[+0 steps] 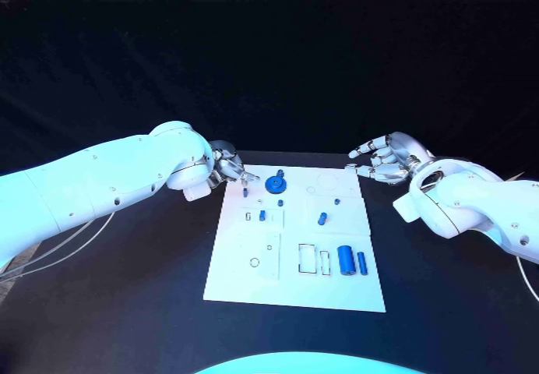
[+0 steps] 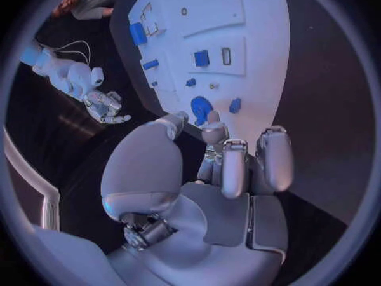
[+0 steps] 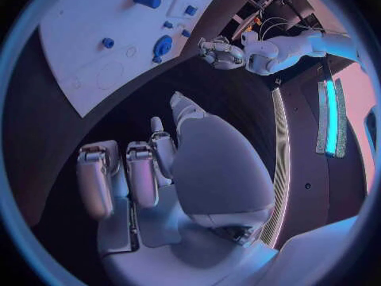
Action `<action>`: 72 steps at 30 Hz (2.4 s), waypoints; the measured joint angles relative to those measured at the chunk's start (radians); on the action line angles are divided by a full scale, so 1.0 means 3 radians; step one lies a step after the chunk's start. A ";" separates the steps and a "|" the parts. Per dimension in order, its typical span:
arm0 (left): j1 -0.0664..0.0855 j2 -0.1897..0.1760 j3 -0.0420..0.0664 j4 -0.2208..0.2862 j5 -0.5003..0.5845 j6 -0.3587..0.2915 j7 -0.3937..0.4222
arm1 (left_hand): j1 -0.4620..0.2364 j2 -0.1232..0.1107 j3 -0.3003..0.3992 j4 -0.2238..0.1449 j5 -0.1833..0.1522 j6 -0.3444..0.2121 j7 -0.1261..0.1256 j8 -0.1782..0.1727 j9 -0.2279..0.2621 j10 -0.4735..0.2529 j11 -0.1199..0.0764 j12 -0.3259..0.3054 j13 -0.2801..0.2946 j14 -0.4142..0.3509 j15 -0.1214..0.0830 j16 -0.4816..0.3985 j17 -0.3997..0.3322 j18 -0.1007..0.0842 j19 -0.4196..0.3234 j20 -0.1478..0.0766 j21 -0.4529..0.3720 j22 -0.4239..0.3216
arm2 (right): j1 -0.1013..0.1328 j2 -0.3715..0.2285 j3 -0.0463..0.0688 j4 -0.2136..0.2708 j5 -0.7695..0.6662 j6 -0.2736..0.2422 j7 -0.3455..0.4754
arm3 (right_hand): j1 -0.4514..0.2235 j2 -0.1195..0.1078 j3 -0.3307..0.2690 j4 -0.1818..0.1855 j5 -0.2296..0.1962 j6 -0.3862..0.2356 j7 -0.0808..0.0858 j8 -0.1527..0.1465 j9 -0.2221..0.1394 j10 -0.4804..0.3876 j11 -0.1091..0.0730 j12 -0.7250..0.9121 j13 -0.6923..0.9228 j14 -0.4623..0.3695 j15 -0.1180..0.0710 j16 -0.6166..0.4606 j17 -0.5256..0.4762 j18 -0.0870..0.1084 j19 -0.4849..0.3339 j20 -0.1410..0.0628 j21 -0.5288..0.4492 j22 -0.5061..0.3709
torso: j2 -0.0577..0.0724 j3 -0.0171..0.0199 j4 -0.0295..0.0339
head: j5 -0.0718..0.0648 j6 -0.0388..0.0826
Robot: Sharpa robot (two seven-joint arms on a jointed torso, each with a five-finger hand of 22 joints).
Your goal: Assemble the parts on the task board
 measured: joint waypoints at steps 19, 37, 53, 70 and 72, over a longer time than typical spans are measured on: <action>0.0021 0.0356 -0.0064 -0.0687 -0.0253 0.0208 0.0049 | 0.0000 0.0000 -0.0046 0.0009 0.0001 -0.0024 0.0024 -0.0052 -0.0051 -0.0101 0.0029 -0.0108 -0.0133 0.0000 0.0024 -0.0029 0.0003 0.0000 -0.0057 0.0023 -0.0048 -0.0066 | 0.0000 0.0012 0.0000 -0.0005 0.0001 0.0000 0.0007 | 0.0000 0.0000 0.0000 0.0000 0.0000 0.0000 0.0000 0.0000 0.0000 0.0000 0.0000 0.0000 0.0000 0.0000 0.0000 0.0000 0.0000 0.0000 0.0000 0.0000 0.0000 -0.0001 | 0.0007 0.0000 -0.0006 | 0.0017 0.0017; 0.0000 0.0484 -0.0118 -0.0924 -0.0338 0.0381 0.0088 | -0.0001 0.0001 -0.0083 0.0018 0.0001 -0.0023 0.0024 -0.0075 -0.0072 -0.0113 0.0041 -0.0124 -0.0142 0.0000 0.0024 -0.0029 0.0002 0.0000 -0.0068 0.0035 -0.0048 -0.0067 | -0.0001 0.0012 0.0000 0.0002 0.0002 -0.0002 0.0014 | 0.0000 0.0000 0.0000 0.0000 0.0000 0.0000 0.0000 0.0000 0.0000 0.0000 0.0000 0.0000 -0.0001 0.0000 0.0000 0.0000 0.0002 0.0000 0.0000 0.0000 0.0000 -0.0001 | 0.0009 -0.0002 -0.0006 | 0.0017 -0.0002; -0.0018 0.0527 -0.0144 -0.0975 -0.0338 0.0482 0.0104 | -0.0028 0.0038 -0.0092 0.0009 0.0001 -0.0016 0.0031 -0.0077 -0.0084 -0.0112 0.0041 -0.0124 -0.0131 0.0000 0.0024 -0.0029 0.0002 0.0000 -0.0068 0.0035 -0.0048 -0.0045 | -0.0001 0.0025 0.0000 0.0003 0.0003 -0.0004 0.0019 | 0.0000 0.0000 0.0000 0.0000 0.0000 -0.0011 0.0011 0.0016 -0.0003 0.0000 0.0000 0.0000 -0.0001 0.0000 0.0000 0.0000 0.0002 0.0000 0.0000 0.0000 -0.0014 -0.0002 | 0.0005 0.0002 -0.0004 | 0.0020 -0.0005; -0.0023 0.0547 -0.0152 -0.0998 -0.0298 0.0533 0.0120 | 0.0064 0.0129 -0.0091 0.0009 0.0002 0.0033 0.0018 -0.0078 -0.0109 -0.0111 0.0040 -0.0104 -0.0114 0.0000 0.0024 -0.0029 0.0001 0.0000 -0.0068 0.0035 -0.0047 -0.0020 | -0.0001 0.0031 0.0000 0.0004 0.0003 -0.0003 0.0020 | 0.0000 0.0000 0.0000 0.0000 0.0000 -0.0011 0.0011 0.0015 -0.0003 0.0000 0.0000 0.0000 0.0001 0.0000 0.0000 0.0000 0.0001 0.0000 0.0000 0.0000 -0.0014 0.0001 | 0.0003 0.0001 -0.0002 | 0.0010 -0.0013; -0.0024 0.0548 -0.0152 -0.1002 -0.0292 0.0533 0.0121 | 0.0116 0.0180 -0.0090 0.0007 0.0002 0.0053 0.0016 -0.0078 -0.0116 -0.0100 0.0028 -0.0086 -0.0114 0.0000 0.0024 -0.0029 0.0001 0.0000 -0.0061 0.0028 -0.0047 -0.0013 | -0.0001 0.0031 0.0000 0.0004 0.0003 -0.0003 0.0020 | 0.0000 0.0000 0.0000 0.0000 0.0000 -0.0010 0.0011 0.0015 -0.0003 0.0000 0.0000 0.0000 0.0001 0.0000 0.0000 0.0000 0.0001 0.0000 0.0000 0.0000 -0.0014 0.0001 | 0.0004 0.0001 -0.0002 | 0.0010 -0.0013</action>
